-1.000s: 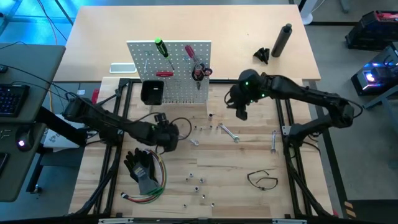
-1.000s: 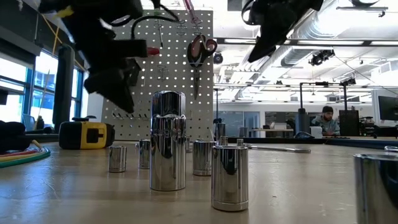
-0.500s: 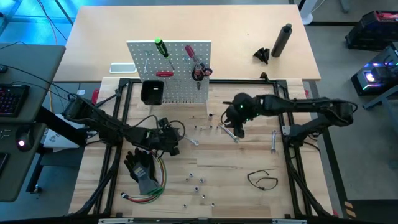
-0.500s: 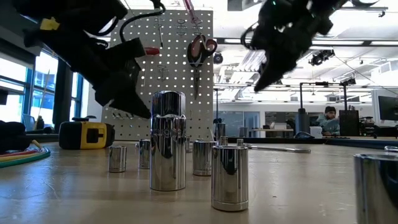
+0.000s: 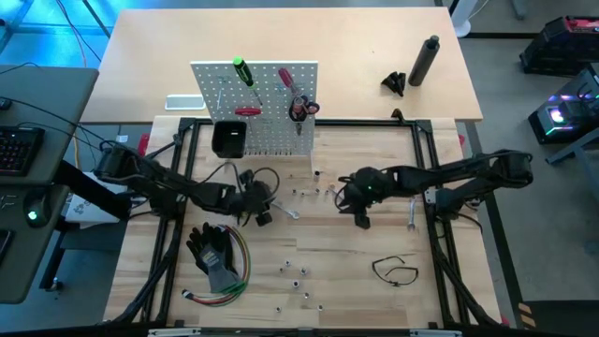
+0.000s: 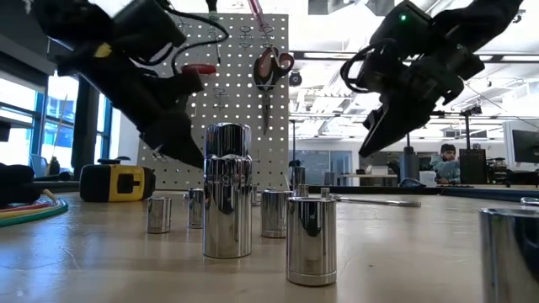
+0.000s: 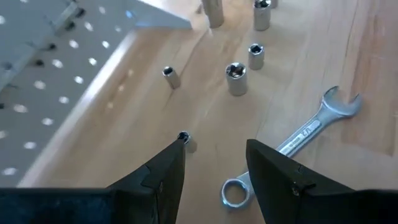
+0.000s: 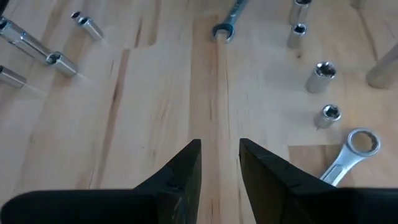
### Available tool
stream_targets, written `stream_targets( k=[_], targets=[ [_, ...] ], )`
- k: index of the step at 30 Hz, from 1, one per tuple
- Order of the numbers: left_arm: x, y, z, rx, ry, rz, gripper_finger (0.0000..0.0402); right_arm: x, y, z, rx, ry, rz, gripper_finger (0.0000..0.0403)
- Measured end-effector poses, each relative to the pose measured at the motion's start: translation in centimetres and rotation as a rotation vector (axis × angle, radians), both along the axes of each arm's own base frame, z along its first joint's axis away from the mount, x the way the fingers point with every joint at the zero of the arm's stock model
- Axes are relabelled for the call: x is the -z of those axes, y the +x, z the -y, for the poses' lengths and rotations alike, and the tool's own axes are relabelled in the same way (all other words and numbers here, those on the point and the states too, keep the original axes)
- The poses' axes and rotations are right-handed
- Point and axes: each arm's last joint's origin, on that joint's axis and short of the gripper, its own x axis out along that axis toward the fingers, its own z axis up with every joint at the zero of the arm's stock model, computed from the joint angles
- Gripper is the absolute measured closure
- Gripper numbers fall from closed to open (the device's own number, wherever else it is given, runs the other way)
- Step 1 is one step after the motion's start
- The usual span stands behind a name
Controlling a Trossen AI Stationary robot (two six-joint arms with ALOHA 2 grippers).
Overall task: Hang tools onto peg board
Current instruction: Adjust the white peg board
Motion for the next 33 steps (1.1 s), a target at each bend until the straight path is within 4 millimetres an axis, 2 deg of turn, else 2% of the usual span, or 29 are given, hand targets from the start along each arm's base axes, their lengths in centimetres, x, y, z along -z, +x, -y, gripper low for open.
stream_targets(
  k=[6,12,16,25,33],
  targets=[
    [-0.1,0.2,-2.3,-0.037,-0.055,-0.001,0.0239,-0.1,0.1,0.0,0.009,-0.044,0.016,0.03],
    [-1.1,1.0,-4.3,0.013,-0.173,-0.005,0.0239,-0.1,0.1,0.0,-0.004,-0.057,0.019,0.03],
    [-1.7,1.2,-5.3,0.008,-0.174,-0.062,0.024,-0.1,0.1,0.0,-0.009,-0.07,0.02,0.03],
    [-1.8,1.3,-6.0,0.065,-0.247,-0.098,0.025,-0.1,0.1,0.0,-0.022,-0.086,0.026,0.03],
    [0.3,1.7,-6.1,0.046,-0.257,-0.173,0.0252,-0.3,0.3,0.0,-0.02,-0.088,0.05,0.03]
  ],
)
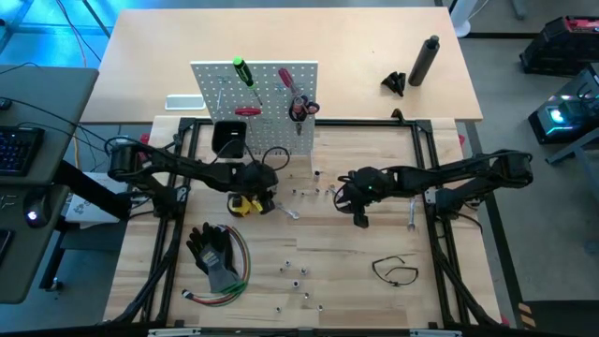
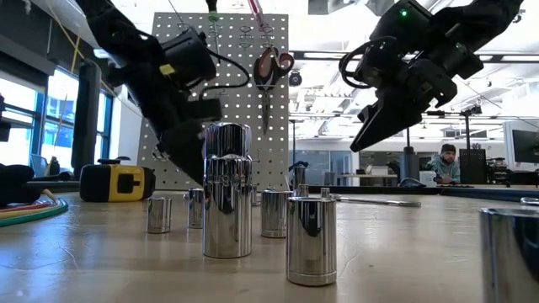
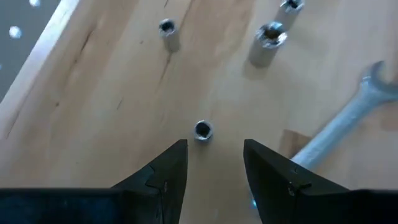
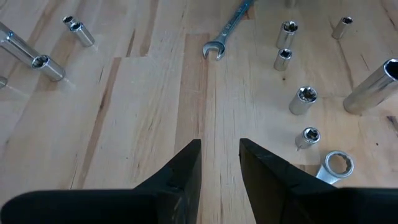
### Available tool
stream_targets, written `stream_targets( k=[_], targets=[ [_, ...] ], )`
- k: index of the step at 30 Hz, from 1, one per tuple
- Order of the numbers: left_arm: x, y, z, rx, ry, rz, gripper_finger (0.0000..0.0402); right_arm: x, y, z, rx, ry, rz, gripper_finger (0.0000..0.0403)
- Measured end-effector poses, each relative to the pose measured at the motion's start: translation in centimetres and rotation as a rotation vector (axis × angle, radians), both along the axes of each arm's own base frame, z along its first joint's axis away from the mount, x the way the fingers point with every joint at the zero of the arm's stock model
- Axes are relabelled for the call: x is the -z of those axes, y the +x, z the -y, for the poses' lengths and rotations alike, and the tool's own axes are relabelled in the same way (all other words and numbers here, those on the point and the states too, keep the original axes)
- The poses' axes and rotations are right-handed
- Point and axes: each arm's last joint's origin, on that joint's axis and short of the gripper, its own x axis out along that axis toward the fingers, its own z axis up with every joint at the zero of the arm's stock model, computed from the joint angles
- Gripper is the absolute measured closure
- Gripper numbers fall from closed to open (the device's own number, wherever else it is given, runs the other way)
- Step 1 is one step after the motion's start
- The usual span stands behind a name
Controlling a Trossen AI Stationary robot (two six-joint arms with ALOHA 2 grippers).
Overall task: Hang tools onto peg board
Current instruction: Adjust the white peg board
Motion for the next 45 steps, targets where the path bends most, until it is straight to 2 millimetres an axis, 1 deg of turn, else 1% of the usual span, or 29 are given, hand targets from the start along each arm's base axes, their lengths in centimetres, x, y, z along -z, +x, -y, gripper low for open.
stream_targets(
  k=[2,6,15,20,23,26,30,33,35,38,40,42,45],
  targets=[
    [0.3,0.1,-0.1,-0.023,0.024,-0.002,0.0253,0.0,0.0,0.0,0.001,0.001,0.0,0.03],
    [0.1,0.4,-0.2,-0.033,0.046,0.025,0.0254,0.0,0.0,0.0,0.004,0.004,-0.002,0.03],
    [0.2,0.3,-0.3,-0.011,0.033,0.02,0.0286,-0.1,0.1,0.0,0.005,0.005,0.009,0.03],
    [0.2,0.4,-0.3,-0.009,0.033,0.022,0.0288,-0.1,0.1,0.0,0.006,0.004,0.014,0.03],
    [0.2,0.4,-0.3,-0.011,0.032,0.024,0.0289,-0.1,0.1,0.3,0.079,-0.042,0.01,0.03],
    [0.1,0.5,-0.3,-0.011,0.041,0.036,0.0289,-0.3,0.2,1.0,0.142,-0.117,0.034,0.03],
    [-0.1,0.8,-0.4,-0.011,0.057,0.071,0.0275,-1.4,0.7,3.2,0.189,-0.187,0.164,0.03],
    [-0.2,0.8,-0.4,-0.014,0.061,0.074,0.0256,-2.0,0.5,5.8,0.263,-0.22,0.235,0.03],
    [-0.1,0.8,-0.4,-0.014,0.06,0.07,0.0244,-2.4,0.1,7.9,0.289,-0.202,0.285,0.03],
    [-0.1,0.7,-0.4,-0.013,0.059,0.066,0.0231,-2.9,-0.8,11.0,0.269,-0.113,0.39,0.0299],
    [-0.1,0.8,-0.4,-0.008,0.064,0.07,0.0225,-2.8,-1.4,12.8,0.261,-0.065,0.441,0.0297],
    [-0.2,0.8,-0.4,0.001,0.072,0.074,0.0222,-2.3,-1.6,14.3,0.268,-0.041,0.47,0.029],
    [-0.3,0.9,-0.4,0.007,0.08,0.086,0.0221,-1.1,-1.0,16.3,0.291,-0.018,0.467,0.0268]
  ],
)
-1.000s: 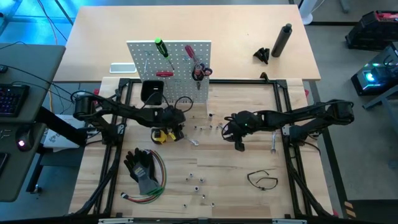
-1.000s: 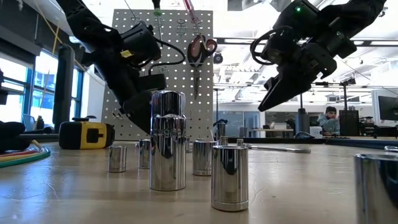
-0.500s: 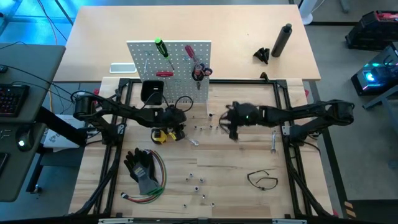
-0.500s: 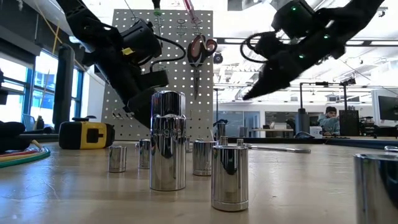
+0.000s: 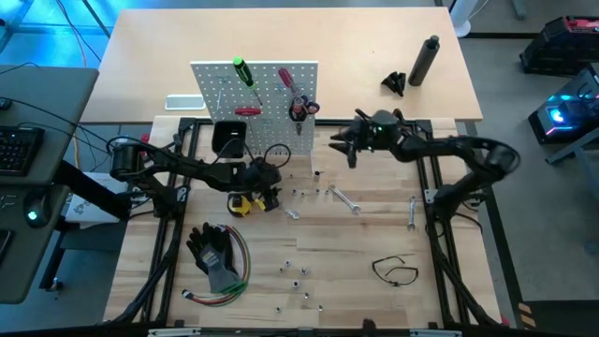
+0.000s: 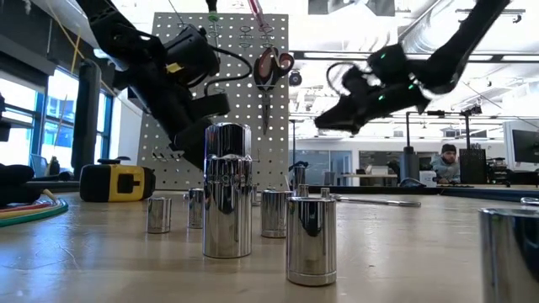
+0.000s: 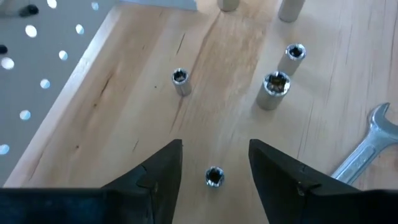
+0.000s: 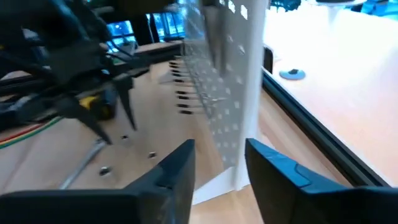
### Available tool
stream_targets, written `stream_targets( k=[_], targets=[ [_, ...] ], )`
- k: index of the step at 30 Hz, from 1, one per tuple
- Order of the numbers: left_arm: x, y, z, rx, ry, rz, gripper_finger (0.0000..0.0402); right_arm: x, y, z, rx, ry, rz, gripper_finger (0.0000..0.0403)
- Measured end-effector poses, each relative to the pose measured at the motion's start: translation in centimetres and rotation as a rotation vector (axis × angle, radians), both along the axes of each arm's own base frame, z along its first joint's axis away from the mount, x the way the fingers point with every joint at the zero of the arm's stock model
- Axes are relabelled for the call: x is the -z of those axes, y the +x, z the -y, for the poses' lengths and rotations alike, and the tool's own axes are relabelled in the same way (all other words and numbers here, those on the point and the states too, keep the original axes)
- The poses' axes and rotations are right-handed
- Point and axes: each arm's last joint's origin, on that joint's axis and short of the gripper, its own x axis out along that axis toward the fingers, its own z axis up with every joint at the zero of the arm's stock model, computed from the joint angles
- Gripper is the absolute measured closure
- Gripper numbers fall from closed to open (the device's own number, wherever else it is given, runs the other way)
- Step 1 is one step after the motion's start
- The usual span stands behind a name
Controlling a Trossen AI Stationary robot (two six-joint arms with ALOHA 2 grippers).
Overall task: Hang tools onto peg board
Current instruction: Adjust the white peg board
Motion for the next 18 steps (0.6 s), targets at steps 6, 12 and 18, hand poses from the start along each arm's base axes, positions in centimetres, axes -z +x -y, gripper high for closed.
stream_targets(
  k=[6,12,18],
  targets=[
    [0.0,0.0,0.0,0.004,0.004,-0.002,0.0221,1.3,2.8,3.6,0.024,0.007,-0.021,0.0221],
    [0.0,0.0,0.0,0.004,0.004,-0.002,0.0221,0.8,4.8,6.0,-0.016,-0.039,-0.005,0.0213],
    [-0.1,0.1,-0.1,0.017,0.018,0.006,0.0221,-0.1,6.8,6.7,-0.088,-0.072,-0.015,0.0212]
  ],
)
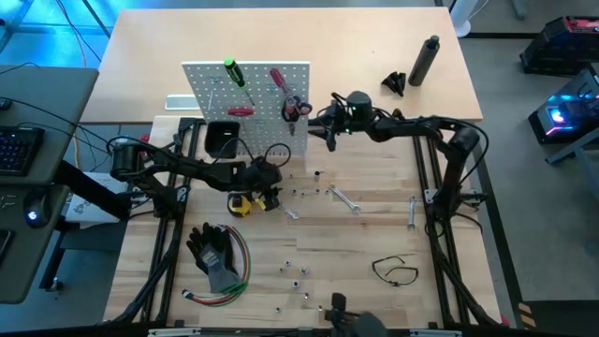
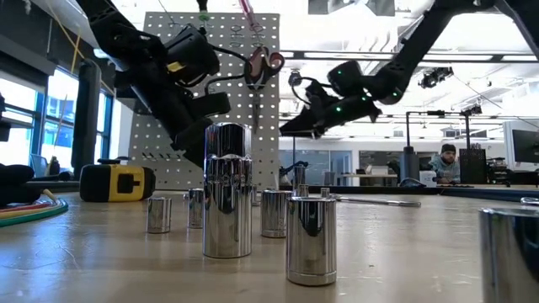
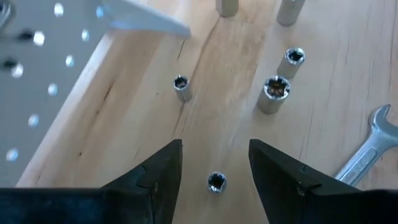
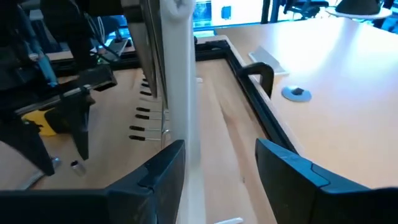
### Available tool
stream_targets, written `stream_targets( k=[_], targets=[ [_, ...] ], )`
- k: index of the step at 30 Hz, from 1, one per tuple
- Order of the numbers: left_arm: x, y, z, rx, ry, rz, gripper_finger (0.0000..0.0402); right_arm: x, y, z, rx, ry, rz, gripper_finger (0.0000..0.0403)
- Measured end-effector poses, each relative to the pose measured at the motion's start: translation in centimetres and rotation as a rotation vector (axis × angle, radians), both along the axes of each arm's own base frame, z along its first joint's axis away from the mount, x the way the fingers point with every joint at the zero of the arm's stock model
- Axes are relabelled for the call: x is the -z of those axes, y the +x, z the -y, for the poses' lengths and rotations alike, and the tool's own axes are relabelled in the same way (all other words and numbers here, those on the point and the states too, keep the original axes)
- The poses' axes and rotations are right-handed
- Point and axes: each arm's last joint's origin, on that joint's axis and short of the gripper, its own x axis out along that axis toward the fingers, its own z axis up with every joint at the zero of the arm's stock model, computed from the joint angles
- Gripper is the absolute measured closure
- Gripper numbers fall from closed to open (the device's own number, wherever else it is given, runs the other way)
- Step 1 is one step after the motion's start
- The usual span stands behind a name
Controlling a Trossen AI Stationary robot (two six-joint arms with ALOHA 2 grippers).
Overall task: Hang tools onto peg board
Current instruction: Adjust the white peg board
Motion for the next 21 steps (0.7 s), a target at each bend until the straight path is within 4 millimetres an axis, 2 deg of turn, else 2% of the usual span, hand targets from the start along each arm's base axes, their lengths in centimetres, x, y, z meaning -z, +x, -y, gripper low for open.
stream_targets(
  k=[4,12,21],
  targets=[
    [-0.1,0.1,-0.1,0.002,0.006,0.011,0.0221,-0.4,0.7,0.6,-0.001,-0.001,-0.01,0.0212],
    [-0.1,0.1,-0.1,0.003,0.006,0.01,0.0221,0.0,0.7,0.4,-0.056,0.036,-0.074,0.0212],
    [-0.1,0.1,-0.1,0.002,0.006,0.014,0.0221,-1.1,1.7,-0.2,-0.059,-0.052,0.019,0.0182]
  ],
)
